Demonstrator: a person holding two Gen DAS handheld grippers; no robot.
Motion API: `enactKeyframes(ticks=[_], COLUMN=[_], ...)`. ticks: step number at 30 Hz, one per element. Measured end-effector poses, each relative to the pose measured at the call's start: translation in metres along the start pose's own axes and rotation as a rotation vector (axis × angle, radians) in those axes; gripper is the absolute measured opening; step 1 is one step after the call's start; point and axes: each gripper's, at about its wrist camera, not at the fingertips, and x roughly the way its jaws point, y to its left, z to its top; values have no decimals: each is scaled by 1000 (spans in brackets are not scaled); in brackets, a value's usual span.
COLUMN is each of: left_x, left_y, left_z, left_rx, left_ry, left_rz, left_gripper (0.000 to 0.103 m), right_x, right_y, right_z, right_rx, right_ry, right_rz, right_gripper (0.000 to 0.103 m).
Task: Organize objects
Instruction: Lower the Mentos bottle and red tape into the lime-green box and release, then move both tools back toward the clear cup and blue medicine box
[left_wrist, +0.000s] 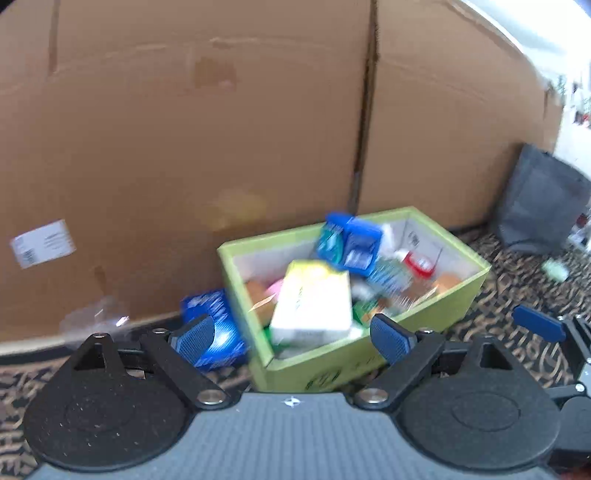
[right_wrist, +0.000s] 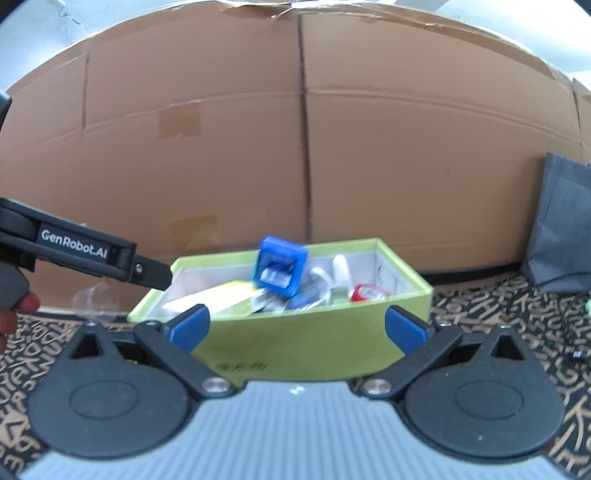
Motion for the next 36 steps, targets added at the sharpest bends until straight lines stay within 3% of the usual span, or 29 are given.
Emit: enactKeyframes(ticks=[9, 19, 21, 26, 36], left_x=[-20, -28, -26, -29, -42], left_y=[33, 110, 126, 162, 219], left_z=[-36, -74, -81, -91, -92], left_rx=[-50, -210, -237, -296, -332], left_ry=[59, 103, 114, 118, 75], left_rz=[80, 116, 143, 178, 229], left_gripper=[94, 94, 94, 94, 94], right_x=[-12, -4, 2, 26, 116], right_y=[39, 92, 109, 154, 220], right_z=[-28, -41, -41, -37, -35], right_rx=[-18, -48, -73, -113, -141], right_ry=[86, 151, 157, 199, 339], right_rz=[87, 215, 238, 255, 189], right_gripper=[103, 103, 98, 84, 85])
